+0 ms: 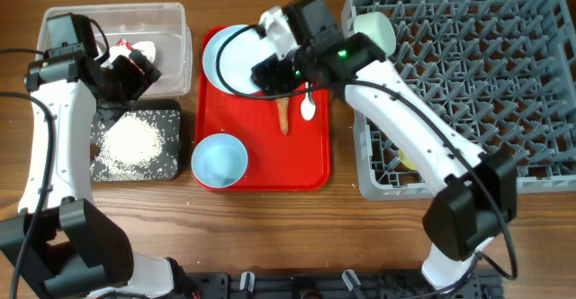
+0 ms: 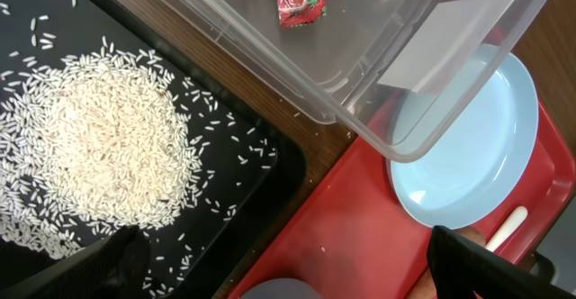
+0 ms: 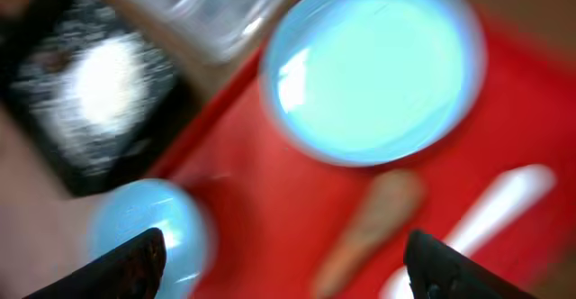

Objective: Sort waste into correct bins and load items into the dishwasher rack
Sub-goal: 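Reach the right gripper to the blue bowl and grasp it, then place the blue bowl upright in the dish rack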

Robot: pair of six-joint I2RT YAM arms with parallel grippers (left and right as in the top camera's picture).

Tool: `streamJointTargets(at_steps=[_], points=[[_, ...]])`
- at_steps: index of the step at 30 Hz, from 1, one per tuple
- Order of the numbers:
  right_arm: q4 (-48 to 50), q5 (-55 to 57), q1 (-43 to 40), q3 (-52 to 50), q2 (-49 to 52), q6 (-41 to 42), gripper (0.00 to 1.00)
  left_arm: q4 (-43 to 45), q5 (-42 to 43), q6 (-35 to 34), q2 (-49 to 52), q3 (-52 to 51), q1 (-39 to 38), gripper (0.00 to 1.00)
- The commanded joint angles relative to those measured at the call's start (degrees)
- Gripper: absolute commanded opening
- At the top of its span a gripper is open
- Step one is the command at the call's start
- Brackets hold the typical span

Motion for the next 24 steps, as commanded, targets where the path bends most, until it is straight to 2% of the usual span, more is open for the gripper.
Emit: streamJointTargets(at_steps=[1, 6, 14, 15, 18, 24], points=[[-0.2, -9.2, 3.3, -4.4, 4.2, 11.0, 0.8, 0.0, -0.3, 0.1, -1.0, 0.8, 0.1, 1.0], [-0.4, -7.5, 8.8, -5.9, 11.0, 16.7, 0.7, 0.0, -0.3, 0.1, -1.0, 0.8, 0.1, 1.0], [0.9, -7.2, 10.1, -5.7, 15.3, 21.0, 0.46, 0.0, -0.3, 0.1, -1.0, 0.8, 0.1, 1.0], [0.9, -7.4, 9.9, -5.7, 15.3, 21.0, 0.4, 0.0, -0.3, 0.1, -1.0, 0.8, 0.1, 1.0], [0.5, -7.6, 8.7, -5.0, 15.2, 22.4, 0.05, 0.0, -0.3, 0.1, -1.0, 0.8, 0.1, 1.0], [-0.7, -8.2, 5.0, -3.6, 12.9, 22.4, 0.04, 0.0, -0.3, 0.1, -1.0, 0.8, 0.1, 1.0]])
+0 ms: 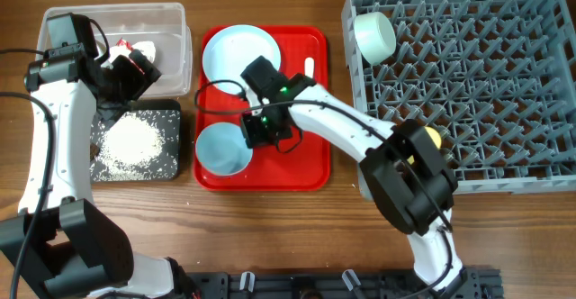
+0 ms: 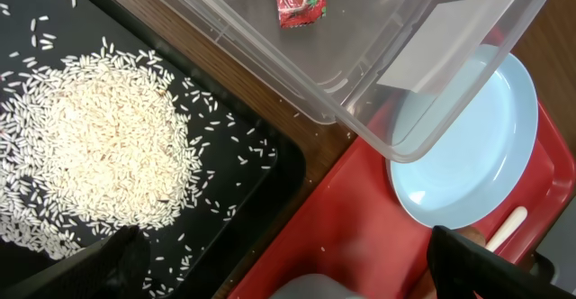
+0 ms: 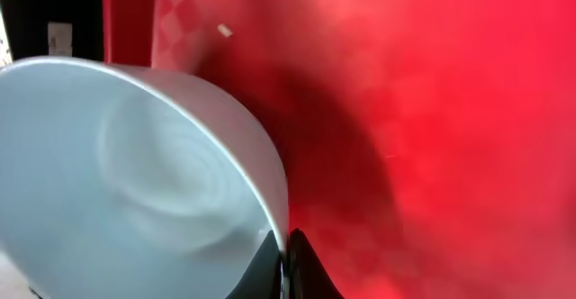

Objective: Sort waste into correct bins and load items into the dishwasher rack
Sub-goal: 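Place the blue bowl upright in the dish rack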

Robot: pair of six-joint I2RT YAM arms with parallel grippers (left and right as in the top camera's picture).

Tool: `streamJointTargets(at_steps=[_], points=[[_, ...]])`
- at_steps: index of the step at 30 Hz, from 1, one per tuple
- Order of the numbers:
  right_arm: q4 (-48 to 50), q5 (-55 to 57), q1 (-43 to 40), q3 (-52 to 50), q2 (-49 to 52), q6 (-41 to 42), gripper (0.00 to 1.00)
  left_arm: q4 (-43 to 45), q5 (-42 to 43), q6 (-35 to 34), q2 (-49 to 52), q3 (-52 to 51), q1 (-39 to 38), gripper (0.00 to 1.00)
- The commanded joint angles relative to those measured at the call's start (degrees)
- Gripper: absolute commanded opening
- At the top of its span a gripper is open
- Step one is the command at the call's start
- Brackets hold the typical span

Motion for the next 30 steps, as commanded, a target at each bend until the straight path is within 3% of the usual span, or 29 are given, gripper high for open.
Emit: streamJointTargets(at_steps=[1, 5, 7, 9, 13, 21, 30], points=[[-1.5, -0.8, -3.2, 2.6, -2.6, -0.8, 0.04, 0.0, -0.3, 0.1, -1.0, 0.8, 0.1, 1.0], [-4.9, 13.3, -9.5, 3.8, -15.0, -1.6, 0.04, 0.0, -0.3, 0.1, -1.0, 0.8, 0.1, 1.0], [-6.3, 27.2, -12.4, 3.8, -21.5, -1.6, 0.04, 0.0, -0.3, 0.1, -1.0, 0.8, 0.1, 1.0], [-8.8, 53.8, -15.6, 3.8, -28.8, -1.6, 0.04, 0.0, -0.3, 0.1, -1.0, 0.8, 0.1, 1.0], [-13.7, 81.7, -17.8, 3.7, -31.6, -2.2, 0.04, 0.0, -0.3, 0.1, -1.0, 0.8, 0.1, 1.0], [-20.7, 92.9, -17.9, -2.6, -24.7, -16.8, 0.04, 0.0, -0.3, 0.1, -1.0, 0.8, 0.1, 1.0], [-20.0, 95.9, -16.7, -6.0, -17.6, -19.8, 0.04, 0.0, -0.3, 0.1, -1.0, 0.8, 0.1, 1.0]])
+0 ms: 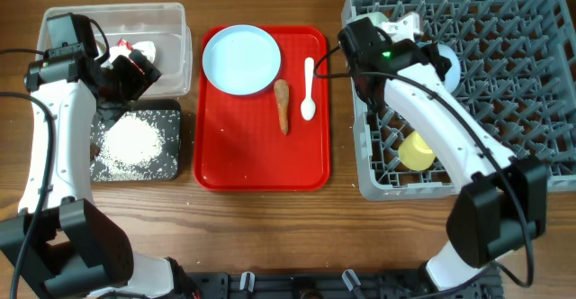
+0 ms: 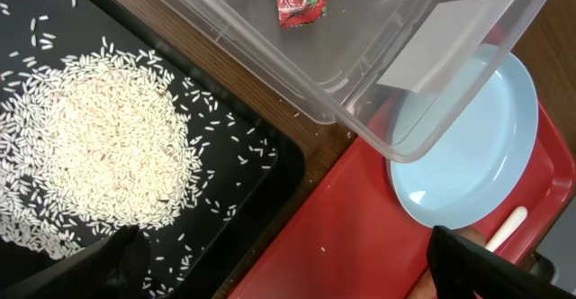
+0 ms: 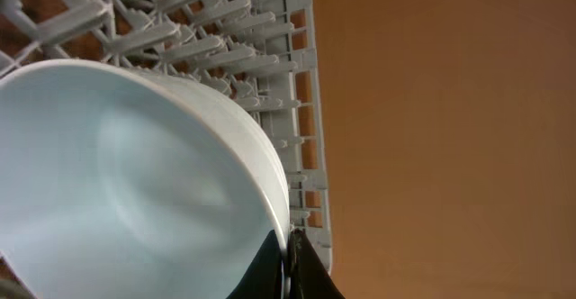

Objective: Sort waste into correct bins and load items into the dishwasher rack
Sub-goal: 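Place the blue bowl upright in the dish rack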

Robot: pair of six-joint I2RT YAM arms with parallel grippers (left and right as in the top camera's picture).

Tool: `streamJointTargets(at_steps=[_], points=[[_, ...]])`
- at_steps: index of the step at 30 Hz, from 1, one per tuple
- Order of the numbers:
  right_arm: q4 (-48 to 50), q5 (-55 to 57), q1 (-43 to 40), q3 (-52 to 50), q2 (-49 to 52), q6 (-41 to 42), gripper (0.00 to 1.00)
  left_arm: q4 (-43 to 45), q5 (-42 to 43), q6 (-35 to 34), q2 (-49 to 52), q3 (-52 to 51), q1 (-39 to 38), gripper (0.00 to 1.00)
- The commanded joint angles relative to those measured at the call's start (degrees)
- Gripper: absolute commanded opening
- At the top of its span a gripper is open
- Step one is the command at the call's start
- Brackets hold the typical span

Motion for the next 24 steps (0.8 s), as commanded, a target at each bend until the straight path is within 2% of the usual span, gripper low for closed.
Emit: streamJointTargets(at_steps=[1, 6, 24], points=[[1.9, 2.7, 1.7, -0.3, 2.3, -1.2, 0.04, 0.0, -0.3, 0.1, -1.0, 0.8, 0.1, 1.0], [5.3, -2.3, 4.0, -0.3, 2.7, -1.2, 0.04, 0.0, -0.3, 0.1, -1.0, 0.8, 0.1, 1.0], [7.5, 0.0, 3.8, -0.3, 2.8, -4.4, 0.04, 0.0, -0.3, 0.1, -1.0, 0.8, 0.1, 1.0]])
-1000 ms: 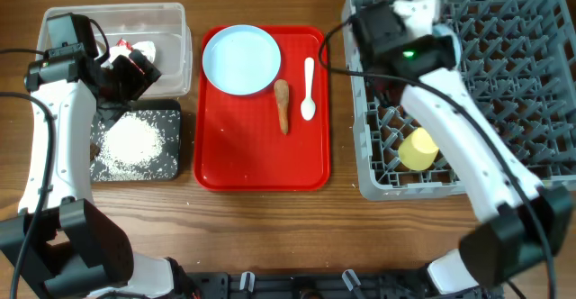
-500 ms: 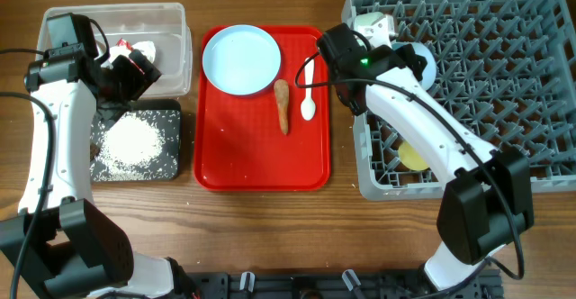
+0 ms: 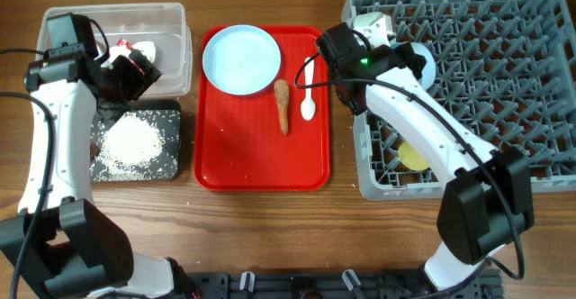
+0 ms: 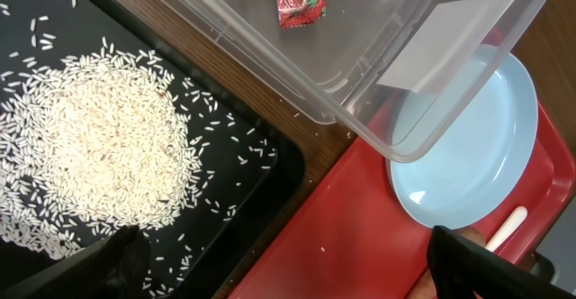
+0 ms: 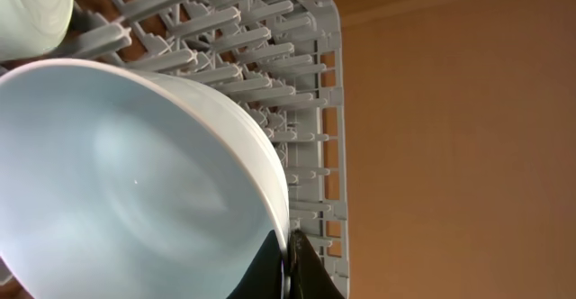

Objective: Sort waste into correct bins and load items into the dishwasher rack
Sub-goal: 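Place the blue bowl upright in the dish rack, then reach the right gripper to the white plate rim and grasp it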

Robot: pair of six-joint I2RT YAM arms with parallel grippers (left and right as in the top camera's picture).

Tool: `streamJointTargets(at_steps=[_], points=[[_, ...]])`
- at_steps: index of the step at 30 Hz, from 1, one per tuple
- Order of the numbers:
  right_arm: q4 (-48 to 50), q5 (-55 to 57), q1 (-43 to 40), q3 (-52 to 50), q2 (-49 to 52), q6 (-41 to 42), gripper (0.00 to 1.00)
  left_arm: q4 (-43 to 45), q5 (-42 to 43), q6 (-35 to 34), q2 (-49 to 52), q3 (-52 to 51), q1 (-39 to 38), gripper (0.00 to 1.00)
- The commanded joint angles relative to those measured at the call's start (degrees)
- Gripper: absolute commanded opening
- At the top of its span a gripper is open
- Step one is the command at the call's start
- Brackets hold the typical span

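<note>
My right gripper (image 5: 286, 265) is shut on the rim of a pale blue bowl (image 5: 135, 182), which stands on edge among the prongs at the left of the grey dishwasher rack (image 3: 504, 83), next to a white cup (image 3: 373, 27). A blue plate (image 3: 240, 58), a brown carrot-like scrap (image 3: 283, 106) and a white spoon (image 3: 308, 94) lie on the red tray (image 3: 261, 164). Over the corner between tray and bins, my left gripper (image 4: 288, 276) hangs open with nothing in it.
A clear bin (image 3: 171, 38) with a red wrapper and white scraps sits at the back left. In front of it a black tray (image 3: 171, 159) holds loose rice (image 4: 108, 146). A yellow item (image 3: 414, 155) lies low in the rack.
The right gripper and the bowl have shifted a little to the left over the rack, closer to the white cup. The left arm has not moved.
My right gripper was open above the plate while the bowl stood at the tray's front left. Then it was shut on the bowl's rim on the tray. Later the bowl was held over the rack's left part, and now sits among the prongs there.
</note>
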Motion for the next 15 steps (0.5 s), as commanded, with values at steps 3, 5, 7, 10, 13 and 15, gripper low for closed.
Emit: streamJointTargets(at_steps=[3, 5, 7, 10, 13, 15], points=[[2.4, 0.9, -0.6, -0.1, 1.1, -0.3, 0.04, 0.0, -0.3, 0.1, -1.0, 0.8, 0.1, 1.0], [2.7, -0.8, -1.3, -0.1, 1.1, -0.3, 0.04, 0.0, -0.3, 0.1, -1.0, 0.8, 0.1, 1.0], [2.7, -1.4, -2.3, -0.1, 1.1, -0.3, 0.04, 0.0, -0.3, 0.1, -1.0, 0.8, 0.1, 1.0], [2.3, -2.9, -2.5, -0.1, 1.1, -0.9, 0.04, 0.0, -0.3, 0.1, -1.0, 0.8, 0.1, 1.0], [1.7, -11.2, -1.7, -0.1, 1.1, -3.1, 0.04, 0.0, -0.3, 0.1, -1.0, 0.8, 0.1, 1.0], [0.9, -14.3, -0.9, -0.1, 1.1, -3.1, 0.04, 0.0, -0.3, 0.1, -1.0, 0.8, 0.1, 1.0]])
